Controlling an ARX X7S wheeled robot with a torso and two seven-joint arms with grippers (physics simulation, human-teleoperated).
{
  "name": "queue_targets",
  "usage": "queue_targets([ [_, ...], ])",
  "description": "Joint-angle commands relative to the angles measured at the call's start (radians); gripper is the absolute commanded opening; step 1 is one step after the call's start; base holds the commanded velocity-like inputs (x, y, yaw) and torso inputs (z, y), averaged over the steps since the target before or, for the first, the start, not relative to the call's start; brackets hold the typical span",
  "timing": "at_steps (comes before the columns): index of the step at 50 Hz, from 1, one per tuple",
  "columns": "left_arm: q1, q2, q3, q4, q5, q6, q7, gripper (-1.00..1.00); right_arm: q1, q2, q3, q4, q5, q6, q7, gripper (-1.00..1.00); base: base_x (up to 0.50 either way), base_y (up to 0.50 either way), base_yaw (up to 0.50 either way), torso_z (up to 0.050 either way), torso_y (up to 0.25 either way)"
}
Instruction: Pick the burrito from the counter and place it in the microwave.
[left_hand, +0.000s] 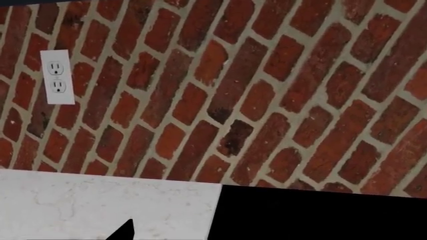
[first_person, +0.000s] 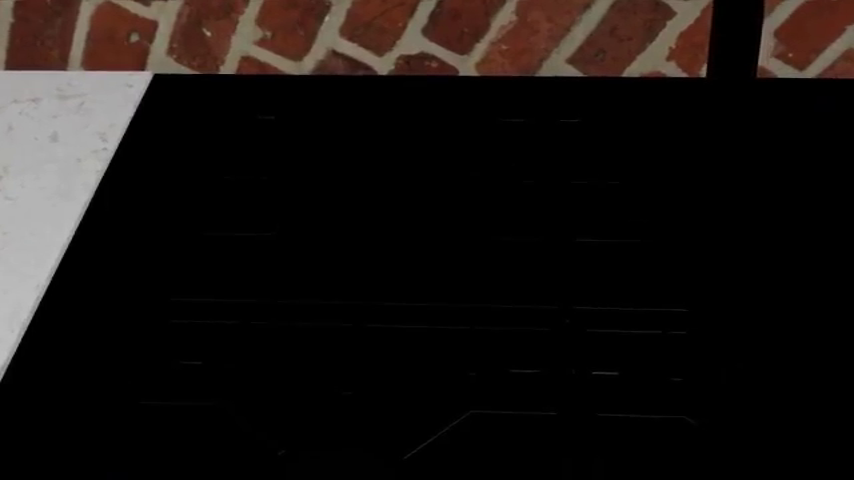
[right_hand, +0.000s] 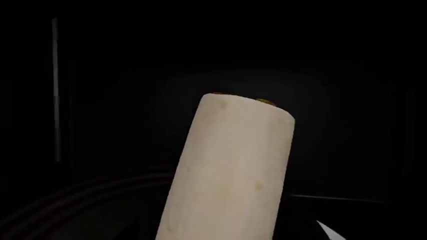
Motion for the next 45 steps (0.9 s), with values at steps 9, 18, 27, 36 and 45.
queue_targets([
  [9, 0.003, -0.011, 0.013, 0.000, 0.014, 0.020, 0.000, 1.00, 0.000, 0.000, -0.016, -0.036, -0.011, 0.030, 0.024, 1.00, 0.00, 0.00, 0.00, 0.000, 0.000],
  [18, -0.006, -0.011, 0.018, 0.000, 0.011, 0.020, 0.000, 1.00, 0.000, 0.000, -0.046, -0.151, -0.016, 0.052, -0.001, 1.00, 0.00, 0.00, 0.00, 0.000, 0.000],
  [27, 0.004, -0.010, 0.007, 0.000, 0.015, 0.017, 0.000, 1.00, 0.000, 0.000, -0.067, -0.235, 0.019, 0.065, -0.022, 1.00, 0.00, 0.00, 0.00, 0.000, 0.000],
  [36, 0.024, 0.004, -0.019, 0.000, 0.017, 0.000, 0.000, 1.00, 0.000, 0.000, -0.077, -0.391, 0.056, 0.112, -0.048, 1.00, 0.00, 0.00, 0.00, 0.000, 0.000],
  [45, 0.032, 0.006, -0.029, 0.000, 0.017, -0.005, 0.000, 1.00, 0.000, 0.000, -0.068, -0.443, 0.036, 0.133, -0.080, 1.00, 0.00, 0.00, 0.00, 0.000, 0.000],
])
